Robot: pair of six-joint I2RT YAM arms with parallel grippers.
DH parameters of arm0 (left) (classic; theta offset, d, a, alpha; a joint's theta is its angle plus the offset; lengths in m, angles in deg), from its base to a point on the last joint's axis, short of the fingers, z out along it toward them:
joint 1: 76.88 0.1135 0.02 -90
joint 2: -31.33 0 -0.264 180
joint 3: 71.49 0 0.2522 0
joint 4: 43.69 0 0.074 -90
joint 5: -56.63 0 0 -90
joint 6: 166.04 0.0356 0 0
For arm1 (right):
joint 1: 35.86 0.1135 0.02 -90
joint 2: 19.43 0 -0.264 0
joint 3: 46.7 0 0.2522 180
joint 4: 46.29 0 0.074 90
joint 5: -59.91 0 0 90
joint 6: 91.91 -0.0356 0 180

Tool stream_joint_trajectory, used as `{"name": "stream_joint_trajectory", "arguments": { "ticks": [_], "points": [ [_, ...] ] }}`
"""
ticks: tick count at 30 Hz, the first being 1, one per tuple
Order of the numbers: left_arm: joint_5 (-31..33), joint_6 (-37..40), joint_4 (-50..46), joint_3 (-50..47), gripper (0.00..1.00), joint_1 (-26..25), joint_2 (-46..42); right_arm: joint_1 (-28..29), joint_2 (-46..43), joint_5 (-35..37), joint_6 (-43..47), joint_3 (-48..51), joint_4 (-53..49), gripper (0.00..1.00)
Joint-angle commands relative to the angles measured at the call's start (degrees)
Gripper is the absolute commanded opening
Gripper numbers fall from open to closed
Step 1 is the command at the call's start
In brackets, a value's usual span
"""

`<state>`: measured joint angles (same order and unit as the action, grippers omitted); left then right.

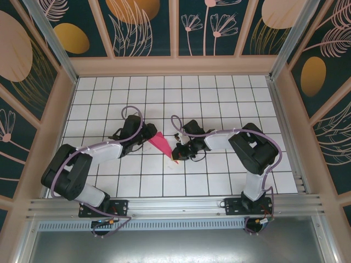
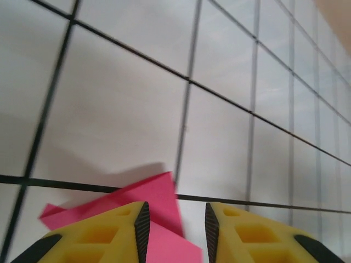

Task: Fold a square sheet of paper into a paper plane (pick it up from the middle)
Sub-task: Fold the wing for the fifth time at the center of the table.

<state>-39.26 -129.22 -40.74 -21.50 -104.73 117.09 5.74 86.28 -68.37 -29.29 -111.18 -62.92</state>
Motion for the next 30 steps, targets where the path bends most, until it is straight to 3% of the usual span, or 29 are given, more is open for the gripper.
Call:
{"name": "stream_joint_trajectory", "arguments": {
  "ticks": [1,4,16,30],
  "points": [
    [-7.1,-0.9,8.7,-2.3,0.38,0.1,-1.3,0.3,2.0,3.5,-0.3,1.8,-2.3,0.0],
    [-10.1,-1.2,10.2,-1.8,0.38,0.1,2.1,0.3,1.9,3.6,-0.1,1.8,-2.5,0.0],
    [0.2,-0.1,4.9,-1.2,0.35,0.3,9.4,0.3,2.0,3.5,0.0,1.9,-2.6,0.0],
    [5.8,2.5,-1.8,0.8,0.33,2.6,11.6,0.3,1.9,3.2,0.1,2.2,-2.7,0.0]
  ]
}}
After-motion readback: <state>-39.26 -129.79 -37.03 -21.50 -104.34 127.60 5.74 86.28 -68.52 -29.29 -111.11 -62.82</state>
